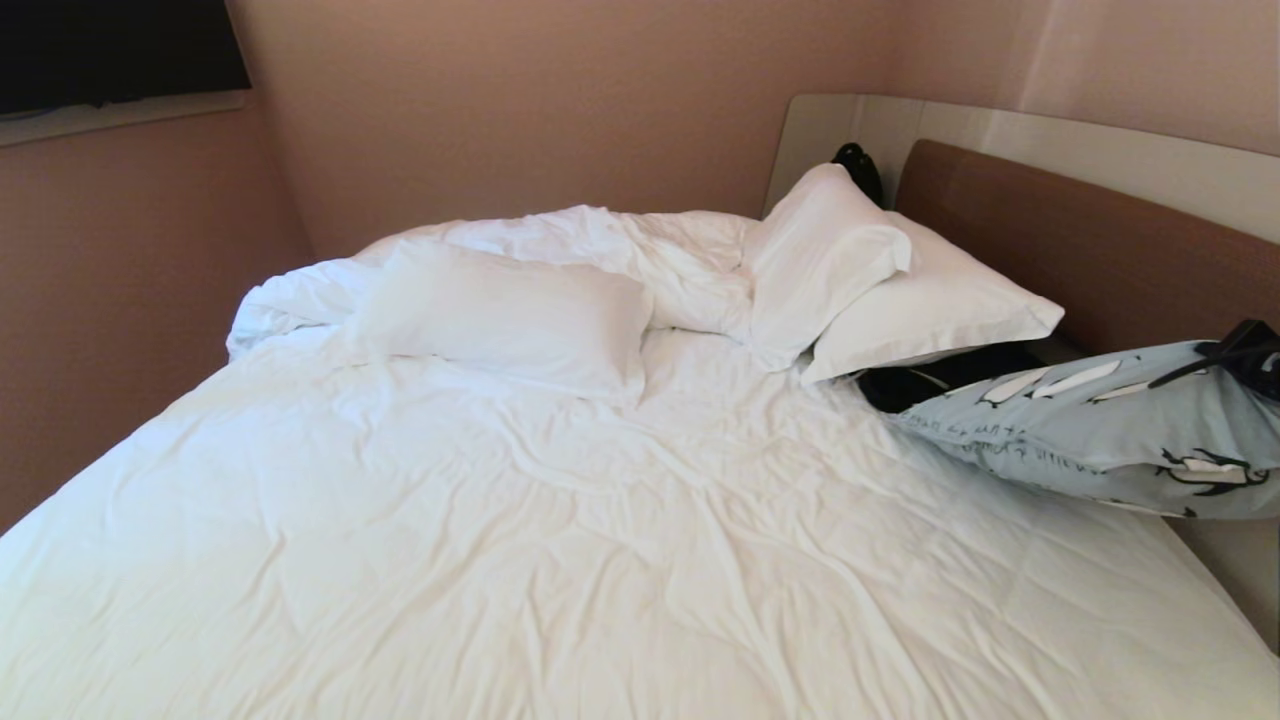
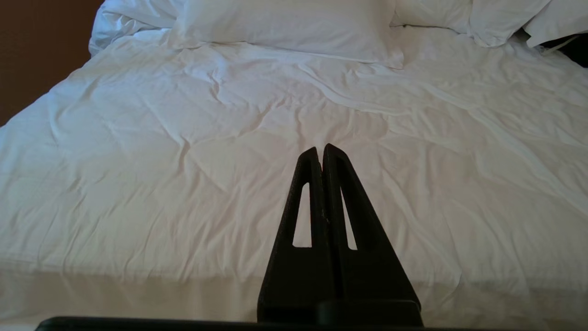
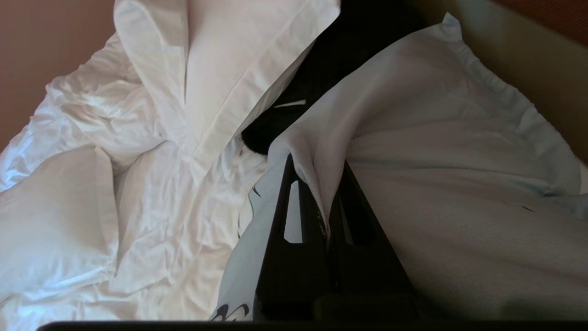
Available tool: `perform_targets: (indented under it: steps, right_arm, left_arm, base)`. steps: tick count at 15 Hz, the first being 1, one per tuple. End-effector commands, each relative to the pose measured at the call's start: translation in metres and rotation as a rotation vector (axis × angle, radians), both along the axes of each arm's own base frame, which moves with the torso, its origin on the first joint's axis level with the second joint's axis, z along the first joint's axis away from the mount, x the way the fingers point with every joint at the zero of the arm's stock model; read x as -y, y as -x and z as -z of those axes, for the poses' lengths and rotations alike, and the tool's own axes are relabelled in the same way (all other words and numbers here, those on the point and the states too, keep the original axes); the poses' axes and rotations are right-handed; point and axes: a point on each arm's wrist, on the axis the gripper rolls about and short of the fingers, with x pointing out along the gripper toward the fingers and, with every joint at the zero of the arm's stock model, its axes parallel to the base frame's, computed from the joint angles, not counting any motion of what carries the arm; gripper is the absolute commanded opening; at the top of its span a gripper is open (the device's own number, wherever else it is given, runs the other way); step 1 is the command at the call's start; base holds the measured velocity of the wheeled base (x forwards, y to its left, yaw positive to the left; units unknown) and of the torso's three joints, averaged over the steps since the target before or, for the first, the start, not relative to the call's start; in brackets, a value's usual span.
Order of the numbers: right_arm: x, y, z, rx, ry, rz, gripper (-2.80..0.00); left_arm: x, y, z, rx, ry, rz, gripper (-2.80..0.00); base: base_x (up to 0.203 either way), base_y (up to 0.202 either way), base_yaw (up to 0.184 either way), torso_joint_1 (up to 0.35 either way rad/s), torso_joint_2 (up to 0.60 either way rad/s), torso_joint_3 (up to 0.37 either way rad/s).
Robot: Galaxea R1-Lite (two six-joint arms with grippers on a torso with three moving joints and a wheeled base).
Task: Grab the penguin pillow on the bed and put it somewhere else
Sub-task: Place the pillow at the bedside
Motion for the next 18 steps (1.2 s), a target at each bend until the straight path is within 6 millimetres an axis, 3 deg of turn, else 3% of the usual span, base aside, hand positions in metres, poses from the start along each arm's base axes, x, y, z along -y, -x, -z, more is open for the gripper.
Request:
perform_targets:
  steps: [1, 7, 11, 18]
  right_arm:
    - [-0.001, -0.005, 0.008, -0.013, -0.013, -0.009, -2.80]
    - [0.017, -0.012, 0.031, -0.072, -0.040, 0.007, -2.80]
    - [0.029, -0.007, 0.054, -0.180, 0.078, -0.017, -2.80]
    - [0.022, 0.009, 0.081, -0.420, 0.300, -0.151, -2.80]
  left_arm:
    - [0.000, 0.000, 0.000, 0.002, 0.000, 0.000, -2.80]
    - [0.000, 0.000, 0.000, 0.000, 0.000, 0.000, -2.80]
    - [0.000, 0.000, 0.000, 0.002, 0.000, 0.000, -2.80]
    - [0.000, 0.000, 0.000, 0.001, 0.000, 0.000, -2.80]
  base:
    - [0.000, 0.000, 0.000, 0.000, 0.00, 0.000]
    - [0.000, 0.000, 0.000, 0.000, 0.00, 0.000]
    - [0.000, 0.000, 0.000, 0.000, 0.00, 0.000]
    - [0.000, 0.000, 0.000, 0.000, 0.00, 0.000]
